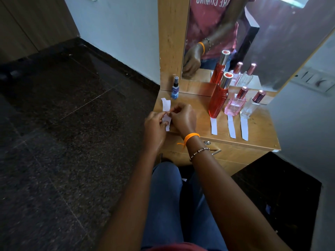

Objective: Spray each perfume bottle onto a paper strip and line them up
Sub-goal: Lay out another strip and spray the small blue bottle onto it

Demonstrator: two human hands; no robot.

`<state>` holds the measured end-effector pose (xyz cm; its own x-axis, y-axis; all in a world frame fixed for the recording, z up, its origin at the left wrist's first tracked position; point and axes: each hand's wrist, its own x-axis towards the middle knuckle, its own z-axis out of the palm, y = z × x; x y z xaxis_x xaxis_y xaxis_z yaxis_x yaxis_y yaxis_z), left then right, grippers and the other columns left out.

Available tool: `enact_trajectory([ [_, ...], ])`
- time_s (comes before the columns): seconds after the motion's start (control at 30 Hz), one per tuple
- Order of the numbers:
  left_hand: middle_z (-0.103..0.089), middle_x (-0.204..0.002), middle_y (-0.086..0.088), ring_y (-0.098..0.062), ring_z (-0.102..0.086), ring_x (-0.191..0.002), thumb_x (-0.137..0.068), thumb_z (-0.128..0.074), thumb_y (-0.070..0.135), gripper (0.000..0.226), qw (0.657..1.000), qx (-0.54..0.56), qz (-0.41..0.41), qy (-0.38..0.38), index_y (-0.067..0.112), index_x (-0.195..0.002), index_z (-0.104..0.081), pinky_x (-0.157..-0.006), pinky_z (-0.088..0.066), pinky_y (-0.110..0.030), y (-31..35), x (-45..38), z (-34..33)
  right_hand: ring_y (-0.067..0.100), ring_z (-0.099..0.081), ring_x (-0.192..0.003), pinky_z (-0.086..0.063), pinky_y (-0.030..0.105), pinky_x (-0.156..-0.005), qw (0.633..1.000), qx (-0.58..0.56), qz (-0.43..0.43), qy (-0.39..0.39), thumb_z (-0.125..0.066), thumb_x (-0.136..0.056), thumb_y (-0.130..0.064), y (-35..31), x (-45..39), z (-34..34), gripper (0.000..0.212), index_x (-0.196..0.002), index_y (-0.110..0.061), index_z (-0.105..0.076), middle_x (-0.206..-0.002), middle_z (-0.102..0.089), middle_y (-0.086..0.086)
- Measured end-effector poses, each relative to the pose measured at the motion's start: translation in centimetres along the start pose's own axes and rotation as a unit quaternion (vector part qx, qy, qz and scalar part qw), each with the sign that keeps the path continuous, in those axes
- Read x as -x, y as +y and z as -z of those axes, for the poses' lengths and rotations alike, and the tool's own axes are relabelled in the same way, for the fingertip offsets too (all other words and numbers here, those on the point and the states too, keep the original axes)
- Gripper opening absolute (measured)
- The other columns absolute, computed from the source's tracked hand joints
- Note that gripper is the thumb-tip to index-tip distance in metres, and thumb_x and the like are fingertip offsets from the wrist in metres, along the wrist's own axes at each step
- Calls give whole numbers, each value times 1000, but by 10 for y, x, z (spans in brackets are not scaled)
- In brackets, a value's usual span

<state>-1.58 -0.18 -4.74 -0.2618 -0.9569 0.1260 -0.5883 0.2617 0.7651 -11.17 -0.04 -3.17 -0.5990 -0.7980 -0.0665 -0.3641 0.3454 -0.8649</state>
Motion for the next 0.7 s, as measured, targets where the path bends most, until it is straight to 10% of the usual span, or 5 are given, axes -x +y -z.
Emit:
enact_trajectory([
  [0.33,-51,-128,-9,-22,-49,-119,-91,-54,10,33,1000,-2,16,-9,9,-124,-57,-87,-40,-23,4,-1,1,24,-67,-82,-56,46,-78,998,-47,-11,31,-74,-76,-10,18,-2,25,17,-76,-17,-59,-82,-68,6],
  [0.7,-58,-119,-2,-20,-49,-115,-89,-57,13,25,999,34,-10,31,18,-113,-64,-89,-42,-27,24,3,-11,32,-60,-87,-29,24,-61,982,146,101,64,-72,-75,-7,33,1,43,28,-96,-6,-53,-96,-64,15],
])
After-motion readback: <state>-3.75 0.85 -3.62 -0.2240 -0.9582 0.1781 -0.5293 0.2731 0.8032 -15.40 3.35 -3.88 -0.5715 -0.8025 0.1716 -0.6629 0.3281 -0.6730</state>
